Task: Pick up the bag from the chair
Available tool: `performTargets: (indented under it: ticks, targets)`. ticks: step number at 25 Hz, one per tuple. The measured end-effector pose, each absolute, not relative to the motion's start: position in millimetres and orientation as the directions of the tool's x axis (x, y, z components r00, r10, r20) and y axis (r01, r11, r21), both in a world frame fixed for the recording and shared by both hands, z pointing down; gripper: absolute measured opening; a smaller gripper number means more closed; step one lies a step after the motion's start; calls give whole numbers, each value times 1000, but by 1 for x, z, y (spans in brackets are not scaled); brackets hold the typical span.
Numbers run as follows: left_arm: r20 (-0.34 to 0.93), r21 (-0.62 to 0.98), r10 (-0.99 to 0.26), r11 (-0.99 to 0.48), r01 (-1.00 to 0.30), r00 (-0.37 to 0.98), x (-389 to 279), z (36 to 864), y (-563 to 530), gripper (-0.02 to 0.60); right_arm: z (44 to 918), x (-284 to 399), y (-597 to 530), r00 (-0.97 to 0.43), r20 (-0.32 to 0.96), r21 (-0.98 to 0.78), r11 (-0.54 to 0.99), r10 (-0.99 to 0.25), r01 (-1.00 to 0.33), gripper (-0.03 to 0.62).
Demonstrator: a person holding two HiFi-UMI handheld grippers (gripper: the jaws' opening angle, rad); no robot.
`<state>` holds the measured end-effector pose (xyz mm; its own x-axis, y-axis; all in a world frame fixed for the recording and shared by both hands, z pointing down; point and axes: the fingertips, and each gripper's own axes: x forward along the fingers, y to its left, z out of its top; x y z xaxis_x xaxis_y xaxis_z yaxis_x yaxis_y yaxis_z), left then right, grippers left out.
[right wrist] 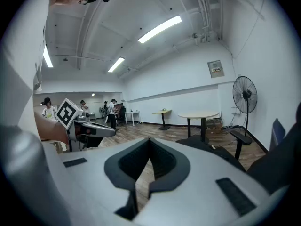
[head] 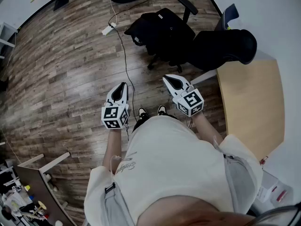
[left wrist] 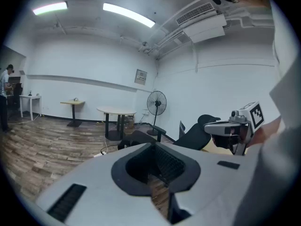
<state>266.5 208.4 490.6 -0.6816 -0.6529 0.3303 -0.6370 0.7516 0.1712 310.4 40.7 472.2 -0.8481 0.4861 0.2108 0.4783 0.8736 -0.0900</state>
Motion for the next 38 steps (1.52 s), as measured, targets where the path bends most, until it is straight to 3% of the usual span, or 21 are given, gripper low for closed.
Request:
performTargets:
  ticks: [12,28,38]
  targets:
    - [327,170,-657,748,-641,-680,249,487,225,32,468,297,49,-863,193,-100,885,466,455,-5]
    - [372,238,-709,697,-676,-599,220,528,255,32,507,281,76,-893,273,-158,932,359,326,-5]
    - [392,248,-695,711,-658,-603,157,526,224,32,520,208,56,-871,282,-202,913,402,355,-5]
